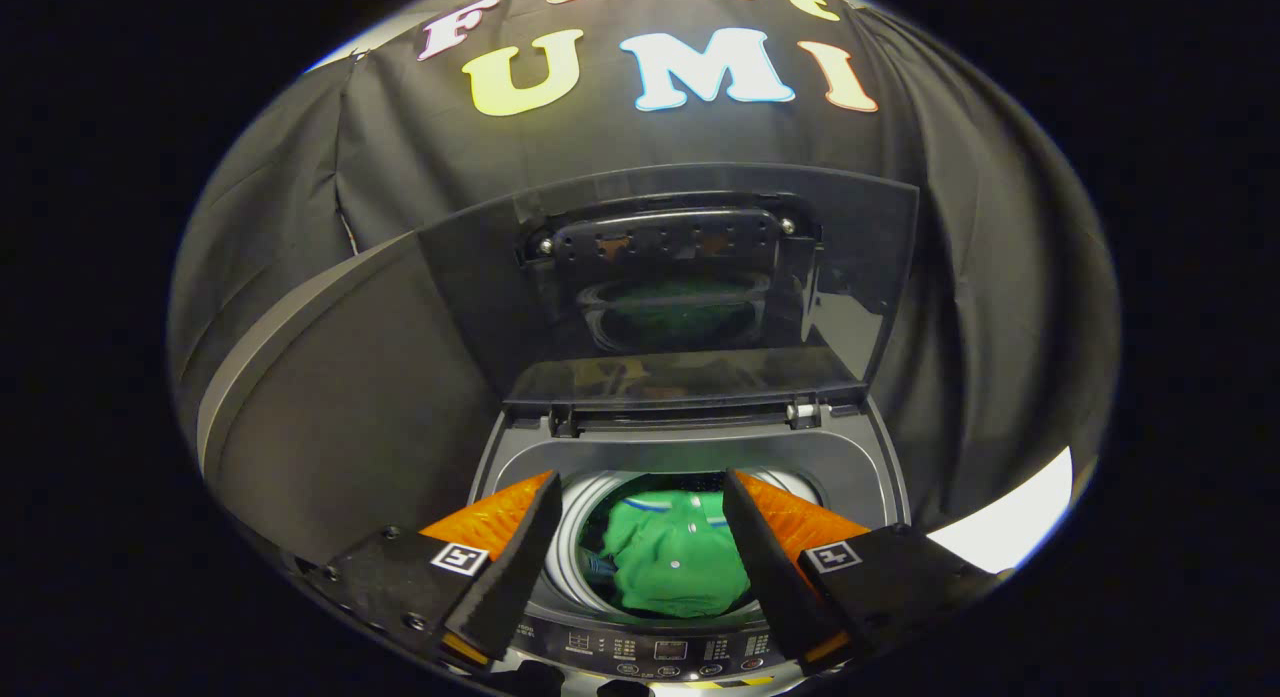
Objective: Put the clothes into the washing machine and then close the washing machine lid.
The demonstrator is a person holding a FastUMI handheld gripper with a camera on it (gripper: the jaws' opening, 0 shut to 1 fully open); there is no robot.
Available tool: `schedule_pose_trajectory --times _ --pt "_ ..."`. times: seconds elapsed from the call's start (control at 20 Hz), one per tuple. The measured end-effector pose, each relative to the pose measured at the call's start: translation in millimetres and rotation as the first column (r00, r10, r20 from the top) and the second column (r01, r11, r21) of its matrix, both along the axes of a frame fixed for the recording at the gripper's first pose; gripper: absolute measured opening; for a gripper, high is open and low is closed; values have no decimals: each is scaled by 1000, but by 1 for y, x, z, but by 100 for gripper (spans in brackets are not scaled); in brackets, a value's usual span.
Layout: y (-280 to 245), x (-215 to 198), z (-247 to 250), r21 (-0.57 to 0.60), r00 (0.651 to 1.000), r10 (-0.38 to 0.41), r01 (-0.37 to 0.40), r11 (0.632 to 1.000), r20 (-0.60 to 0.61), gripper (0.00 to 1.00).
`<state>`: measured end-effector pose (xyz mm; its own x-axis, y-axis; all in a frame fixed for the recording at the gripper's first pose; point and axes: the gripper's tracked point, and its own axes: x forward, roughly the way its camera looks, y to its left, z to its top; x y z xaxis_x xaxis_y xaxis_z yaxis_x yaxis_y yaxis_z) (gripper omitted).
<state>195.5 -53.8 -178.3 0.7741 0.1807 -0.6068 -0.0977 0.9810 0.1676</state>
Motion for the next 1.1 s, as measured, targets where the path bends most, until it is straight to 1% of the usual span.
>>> schedule_pose_trajectory --times 0.05,0.25,0.4,0.55,0.7,0.8,0.95,1.1 --pt "-2 2 8 -8 1000 -7 7 1000 14 98" --pt "1 15 32 -12 998 -7 8 1000 68 98" --pt "-2 31 67 -31 988 -10 15 999 155 98" --pt "-4 51 108 -40 963 -17 29 999 267 98" --pt "-5 76 144 -54 927 -16 39 998 374 98" --pt "-6 94 158 -63 911 -11 41 997 412 98" --pt "-8 118 171 -76 896 -14 53 996 444 98" --pt "-7 144 178 -73 877 -22 65 995 479 98"
